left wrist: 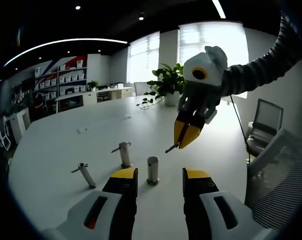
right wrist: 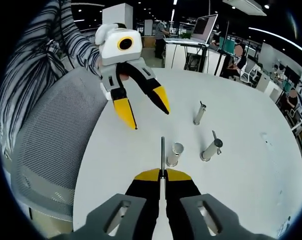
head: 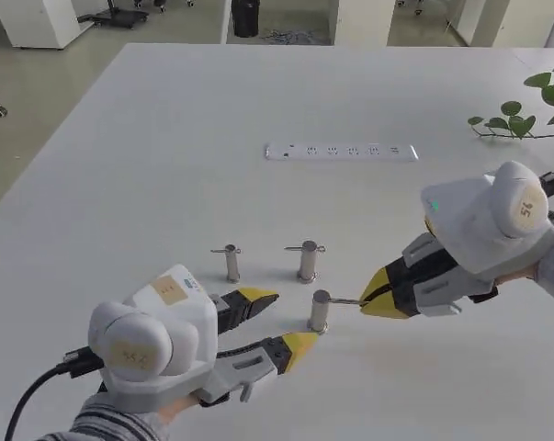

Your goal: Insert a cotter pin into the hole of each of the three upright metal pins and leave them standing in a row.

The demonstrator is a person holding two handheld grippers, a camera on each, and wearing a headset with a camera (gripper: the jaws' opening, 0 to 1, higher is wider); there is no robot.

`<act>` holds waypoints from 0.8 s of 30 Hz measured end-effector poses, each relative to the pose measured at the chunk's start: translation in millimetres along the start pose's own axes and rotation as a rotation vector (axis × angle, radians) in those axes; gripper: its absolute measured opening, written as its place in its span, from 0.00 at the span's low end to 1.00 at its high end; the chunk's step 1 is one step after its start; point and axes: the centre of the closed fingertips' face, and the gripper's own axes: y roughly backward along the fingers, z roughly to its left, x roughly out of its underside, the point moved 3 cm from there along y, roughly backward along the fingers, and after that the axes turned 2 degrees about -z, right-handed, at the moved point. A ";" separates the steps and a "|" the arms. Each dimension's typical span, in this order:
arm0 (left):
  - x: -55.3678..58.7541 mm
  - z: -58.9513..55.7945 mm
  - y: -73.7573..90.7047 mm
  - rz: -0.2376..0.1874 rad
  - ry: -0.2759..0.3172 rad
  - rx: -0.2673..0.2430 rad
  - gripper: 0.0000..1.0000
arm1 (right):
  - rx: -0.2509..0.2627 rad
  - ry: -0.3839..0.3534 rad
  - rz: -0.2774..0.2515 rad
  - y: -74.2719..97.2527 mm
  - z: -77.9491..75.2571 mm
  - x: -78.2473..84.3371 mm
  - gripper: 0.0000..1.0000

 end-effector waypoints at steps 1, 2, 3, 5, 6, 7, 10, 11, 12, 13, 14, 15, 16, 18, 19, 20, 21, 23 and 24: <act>0.6 0.7 -1.4 0.000 0.003 -0.009 0.33 | 0.002 0.006 0.011 -0.5 -3.5 4.4 0.00; 1.7 1.4 -4.1 0.001 0.009 -0.019 0.33 | 0.002 0.009 0.017 -0.8 -5.5 7.0 0.00; 2.5 2.2 -5.7 0.002 0.009 -0.029 0.33 | 0.002 0.010 0.022 -1.3 -7.0 9.0 0.00; 5.5 4.1 -10.8 0.012 0.015 -0.042 0.33 | 0.006 0.011 0.033 -2.0 -10.0 12.7 0.00; 6.5 4.8 -12.7 0.016 0.017 -0.047 0.33 | 0.005 0.012 0.036 -2.3 -10.7 14.2 0.00; 7.5 4.9 -15.4 0.019 0.016 -0.050 0.33 | 0.005 0.012 0.042 -2.9 -11.9 16.1 0.00; 10.2 6.7 -21.7 0.027 0.024 -0.062 0.32 | 0.002 0.013 0.052 -4.9 -14.1 20.3 0.00; 10.9 7.2 -23.5 0.029 0.026 -0.066 0.32 | 0.003 0.015 0.055 -5.4 -14.8 21.4 0.00; 11.9 8.1 -26.4 0.032 0.020 -0.073 0.32 | -0.001 0.014 0.057 -6.5 -16.1 23.4 0.00; 12.9 9.2 -28.6 0.037 0.019 -0.079 0.32 | -0.002 0.014 0.058 -7.4 -18.3 25.8 0.00; 13.5 9.5 -32.1 0.043 0.023 -0.081 0.32 | -0.001 0.016 0.060 -8.6 -20.0 27.4 0.00; 13.9 9.4 -34.5 0.043 0.023 -0.078 0.31 | -0.003 0.015 0.059 -9.2 -20.5 28.0 0.00; 14.7 10.3 -36.9 0.047 0.022 -0.079 0.30 | -0.006 0.016 0.059 -10.1 -20.8 28.5 0.00; 16.3 11.2 -41.5 0.060 0.017 -0.070 0.29 | -0.007 0.016 0.058 -11.3 -21.7 29.1 0.00; 17.3 11.9 -44.1 0.067 0.013 -0.068 0.29 | -0.010 0.015 0.056 -12.2 -21.9 29.2 0.00; 18.3 12.1 -46.0 0.075 0.008 -0.063 0.29 | -0.010 0.015 0.055 -13.0 -22.5 29.3 0.00; 19.1 12.4 -47.6 0.079 0.004 -0.061 0.28 | -0.010 0.015 0.054 -13.5 -22.9 29.3 0.00; 21.5 13.7 -51.0 0.090 0.000 -0.061 0.27 | -0.011 0.015 0.051 -14.9 -23.5 29.0 0.00; 22.7 14.6 -52.7 0.092 0.007 -0.063 0.27 | -0.013 0.015 0.050 -15.5 -23.7 28.9 0.00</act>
